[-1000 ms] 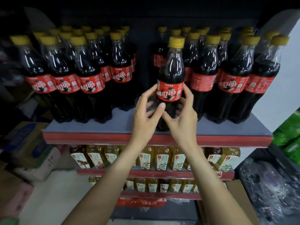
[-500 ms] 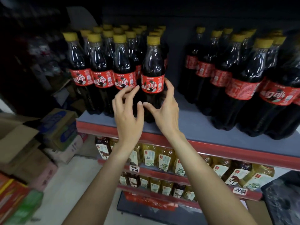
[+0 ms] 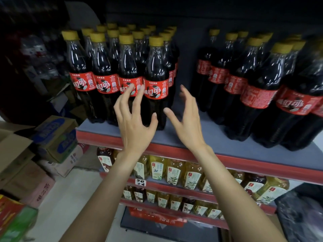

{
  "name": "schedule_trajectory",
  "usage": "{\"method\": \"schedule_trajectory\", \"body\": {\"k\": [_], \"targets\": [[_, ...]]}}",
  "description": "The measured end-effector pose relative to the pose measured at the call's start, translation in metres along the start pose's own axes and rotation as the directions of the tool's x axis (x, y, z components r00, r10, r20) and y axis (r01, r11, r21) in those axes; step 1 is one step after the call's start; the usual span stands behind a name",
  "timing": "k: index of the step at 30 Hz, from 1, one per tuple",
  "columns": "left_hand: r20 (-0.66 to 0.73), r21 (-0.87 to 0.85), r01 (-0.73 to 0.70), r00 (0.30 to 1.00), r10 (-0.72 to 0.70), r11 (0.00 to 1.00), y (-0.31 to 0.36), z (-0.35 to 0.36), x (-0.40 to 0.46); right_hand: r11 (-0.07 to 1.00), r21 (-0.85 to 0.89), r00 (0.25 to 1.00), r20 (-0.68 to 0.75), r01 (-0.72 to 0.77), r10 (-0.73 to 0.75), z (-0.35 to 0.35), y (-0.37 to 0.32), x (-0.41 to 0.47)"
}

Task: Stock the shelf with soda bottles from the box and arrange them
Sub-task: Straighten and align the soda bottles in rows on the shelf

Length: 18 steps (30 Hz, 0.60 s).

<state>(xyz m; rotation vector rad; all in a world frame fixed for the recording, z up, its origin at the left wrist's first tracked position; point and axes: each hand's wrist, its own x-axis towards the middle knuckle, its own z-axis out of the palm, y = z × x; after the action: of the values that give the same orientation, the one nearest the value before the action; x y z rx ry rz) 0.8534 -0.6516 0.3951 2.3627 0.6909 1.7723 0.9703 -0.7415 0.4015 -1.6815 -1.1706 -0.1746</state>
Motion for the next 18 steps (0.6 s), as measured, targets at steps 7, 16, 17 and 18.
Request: {"method": "schedule_trajectory", "body": {"k": [7,16,17,18], "targets": [[-0.016,-0.32,-0.249,0.966,0.257,0.914,0.045,0.02,0.01,0.945,-0.328,0.991,-0.122,0.007,-0.049,-0.052,0.036,-0.005],[0.304,-0.48,0.323,0.933,-0.191,0.815,0.064,0.13,0.064,0.787,-0.617,0.997,0.07,0.009,0.043,-0.057,0.049,0.021],[0.32,-0.449,0.336,0.926,-0.202,0.828,0.06,0.143,0.069,0.681,-0.726,0.994,0.107,0.095,-0.025,-0.054,0.053,0.025],[0.335,-0.416,0.343,0.919,-0.209,0.842,0.057,0.154,0.074,0.542,-0.821,0.983,0.161,0.181,-0.085,-0.053,0.057,0.028]]}}
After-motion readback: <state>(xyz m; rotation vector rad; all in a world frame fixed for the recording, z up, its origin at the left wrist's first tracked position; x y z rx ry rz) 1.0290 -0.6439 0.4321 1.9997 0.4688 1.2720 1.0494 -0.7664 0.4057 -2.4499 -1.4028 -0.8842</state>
